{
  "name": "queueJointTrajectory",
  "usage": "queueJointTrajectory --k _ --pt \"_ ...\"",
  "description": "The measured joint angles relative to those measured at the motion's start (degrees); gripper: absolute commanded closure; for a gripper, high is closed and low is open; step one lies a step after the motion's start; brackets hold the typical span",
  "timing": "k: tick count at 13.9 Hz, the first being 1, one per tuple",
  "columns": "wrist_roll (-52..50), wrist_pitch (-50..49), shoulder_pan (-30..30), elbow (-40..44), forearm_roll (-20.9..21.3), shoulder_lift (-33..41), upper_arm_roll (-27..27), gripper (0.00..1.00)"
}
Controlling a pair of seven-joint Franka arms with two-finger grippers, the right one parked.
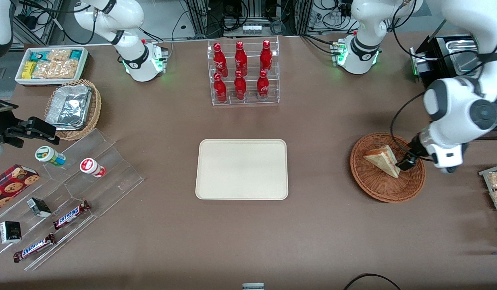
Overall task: Place sandwich from basket to tray
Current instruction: 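Close the left gripper on the wrapped sandwich and lift it, then carry the sandwich with the left gripper over the cream tray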
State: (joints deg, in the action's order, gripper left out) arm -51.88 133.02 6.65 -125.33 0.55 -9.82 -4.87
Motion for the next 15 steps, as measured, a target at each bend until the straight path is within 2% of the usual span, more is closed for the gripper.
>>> queueJointTrajectory --k 4,7,11,14,15 --pt "-2.4 5.0 -1.0 -2.7 0.0 -3.1 0.1 0.01" --pt "-2.6 9.0 -1.0 -4.9 0.0 -4.5 0.1 0.13" --pt "-2.6 9.8 -1.3 -5.2 0.0 -5.8 0.1 0.52" --pt "-2.5 9.1 -1.6 -5.0 0.0 -5.6 0.1 0.75" --pt "-2.5 7.4 -1.6 -4.4 0.1 -5.1 0.1 0.79"
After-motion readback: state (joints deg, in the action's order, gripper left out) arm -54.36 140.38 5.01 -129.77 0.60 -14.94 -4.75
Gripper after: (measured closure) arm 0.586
